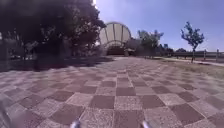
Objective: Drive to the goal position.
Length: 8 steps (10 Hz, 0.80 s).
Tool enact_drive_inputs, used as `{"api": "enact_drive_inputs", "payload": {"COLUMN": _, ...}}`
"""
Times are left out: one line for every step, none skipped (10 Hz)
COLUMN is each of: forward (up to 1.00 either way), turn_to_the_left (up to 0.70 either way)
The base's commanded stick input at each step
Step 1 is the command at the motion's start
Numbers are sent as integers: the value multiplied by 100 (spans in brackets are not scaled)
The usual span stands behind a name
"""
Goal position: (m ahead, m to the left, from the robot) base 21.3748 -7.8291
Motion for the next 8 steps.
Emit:
{"api": "enact_drive_inputs", "payload": {"forward": 50, "turn_to_the_left": 0}}
{"api": "enact_drive_inputs", "payload": {"forward": 50, "turn_to_the_left": 0}}
{"api": "enact_drive_inputs", "payload": {"forward": 50, "turn_to_the_left": 0}}
{"api": "enact_drive_inputs", "payload": {"forward": 50, "turn_to_the_left": 0}}
{"api": "enact_drive_inputs", "payload": {"forward": 50, "turn_to_the_left": 0}}
{"api": "enact_drive_inputs", "payload": {"forward": 50, "turn_to_the_left": 0}}
{"api": "enact_drive_inputs", "payload": {"forward": 50, "turn_to_the_left": 0}}
{"api": "enact_drive_inputs", "payload": {"forward": 50, "turn_to_the_left": 0}}
